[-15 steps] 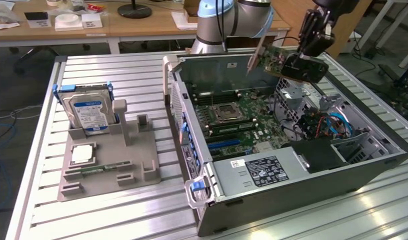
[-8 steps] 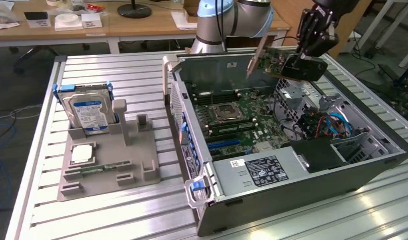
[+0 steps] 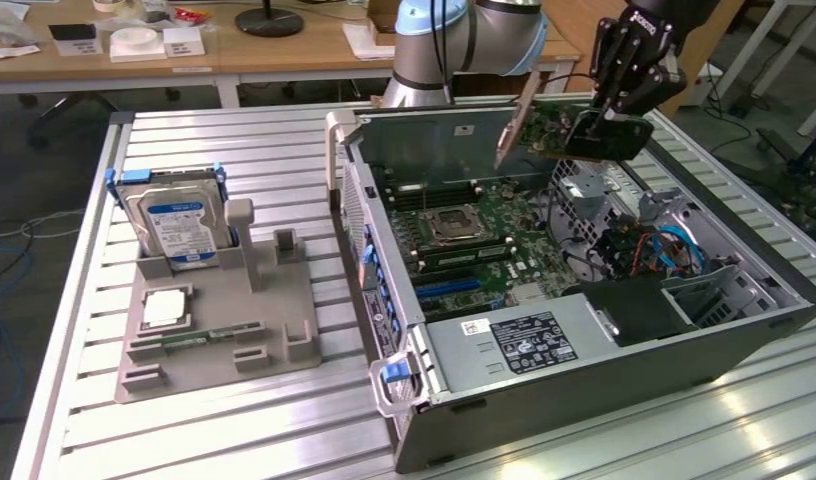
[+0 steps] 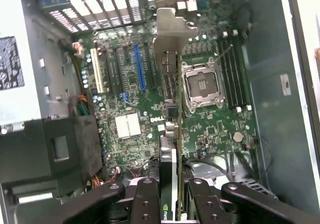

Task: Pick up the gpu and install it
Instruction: 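Insert the gpu into the slot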

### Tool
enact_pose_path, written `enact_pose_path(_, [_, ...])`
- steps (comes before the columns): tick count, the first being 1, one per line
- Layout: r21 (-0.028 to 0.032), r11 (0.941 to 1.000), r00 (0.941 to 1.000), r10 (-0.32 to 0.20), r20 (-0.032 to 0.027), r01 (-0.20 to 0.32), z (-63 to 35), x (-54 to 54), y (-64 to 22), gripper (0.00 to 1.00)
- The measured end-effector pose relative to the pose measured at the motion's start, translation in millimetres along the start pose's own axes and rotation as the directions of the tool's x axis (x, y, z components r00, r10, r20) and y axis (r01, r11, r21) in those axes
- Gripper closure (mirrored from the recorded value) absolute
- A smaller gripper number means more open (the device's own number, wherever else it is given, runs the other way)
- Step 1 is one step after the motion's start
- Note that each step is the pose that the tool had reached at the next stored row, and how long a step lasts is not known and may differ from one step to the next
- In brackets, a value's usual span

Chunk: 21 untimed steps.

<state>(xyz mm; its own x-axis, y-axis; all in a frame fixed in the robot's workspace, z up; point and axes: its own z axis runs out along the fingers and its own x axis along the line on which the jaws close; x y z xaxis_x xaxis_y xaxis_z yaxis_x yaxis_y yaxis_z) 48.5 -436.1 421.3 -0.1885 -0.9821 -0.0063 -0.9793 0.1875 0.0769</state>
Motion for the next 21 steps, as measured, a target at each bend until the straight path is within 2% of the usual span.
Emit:
enact_pose_path(4, [0.0003,1.0000,1.0000,-0.002,0.0000,0.002,0.1,-0.1,0.0,0.74])
enact_pose_path(12, [0.0287,0.9992,0.9996,-0.029,0.0030,0.029,1.0,0.1,0.7,0.74])
enact_pose_path(13, [0.0304,0.9990,0.9994,-0.034,0.0029,0.033,1.0,0.1,0.7,0.74])
enact_pose_path(18, [0.0307,0.9987,0.9992,-0.041,0.0024,0.041,1.1,0.1,0.9,0.74])
enact_pose_path(19, [0.0323,0.9986,0.9991,-0.042,0.0026,0.042,1.2,0.2,1.2,0.74])
enact_pose_path(21, [0.0409,0.9980,0.9988,-0.049,0.0042,0.049,1.6,0.2,1.4,0.74])
